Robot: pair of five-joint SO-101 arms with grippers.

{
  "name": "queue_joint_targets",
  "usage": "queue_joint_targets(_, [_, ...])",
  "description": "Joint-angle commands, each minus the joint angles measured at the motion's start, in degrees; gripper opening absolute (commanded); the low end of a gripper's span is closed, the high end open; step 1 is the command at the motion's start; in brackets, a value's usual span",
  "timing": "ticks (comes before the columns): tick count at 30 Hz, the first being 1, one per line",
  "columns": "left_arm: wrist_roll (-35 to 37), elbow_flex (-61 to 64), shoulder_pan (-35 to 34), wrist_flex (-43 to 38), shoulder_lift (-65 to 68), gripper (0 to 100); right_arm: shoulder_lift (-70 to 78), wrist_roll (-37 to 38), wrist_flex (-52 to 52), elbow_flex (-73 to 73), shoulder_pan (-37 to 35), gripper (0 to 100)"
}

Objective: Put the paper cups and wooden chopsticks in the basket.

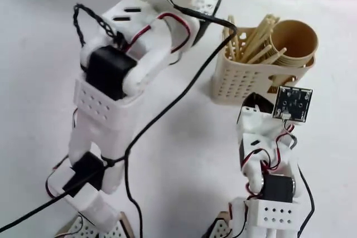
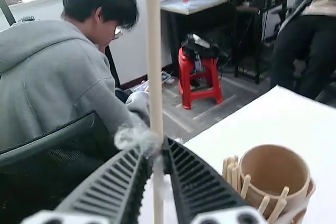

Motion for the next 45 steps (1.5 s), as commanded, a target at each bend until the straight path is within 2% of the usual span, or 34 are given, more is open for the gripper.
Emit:
queue_joint_targets(1, [5.45,3.52,1.10,-8.00,-2.33,2,-0.75,-0.26,-1.36,-0.26,0.22,1.8])
queue_joint_targets(9, [16.09,22.24,1.10,-27.96,-2.33,2,-0.75,0.00,-1.45,-0.26,0.31,1.8])
queue_joint_targets(16, [16.09,41.05,1.19,-50.29,-2.33,2,-0.75,0.00,-1.45,-0.26,0.31,1.8])
queue_joint_targets(20, [16.09,48.62,1.19,-56.53,-2.42,2,-0.75,0.09,-2.42,-0.26,0.31,1.8])
queue_joint_targets(27, [16.09,54.95,1.27,-56.79,-2.51,3,-0.66,0.09,-2.59,-0.26,0.31,1.8])
queue_joint_targets(30, [16.09,56.88,1.27,-54.68,-2.77,12,-0.66,0.09,-2.59,-0.26,0.31,1.8])
queue_joint_targets(33, [16.09,54.33,1.36,-47.82,-2.86,19,-0.57,0.09,-2.59,-0.26,0.31,1.8])
queue_joint_targets(40, [15.91,40.97,0.92,-29.98,-2.86,19,-0.40,0.09,-2.59,-0.26,0.31,1.8])
queue_joint_targets(45, [8.70,31.03,1.19,-17.05,-2.86,18,-0.40,0.09,-2.59,-0.26,0.31,1.8])
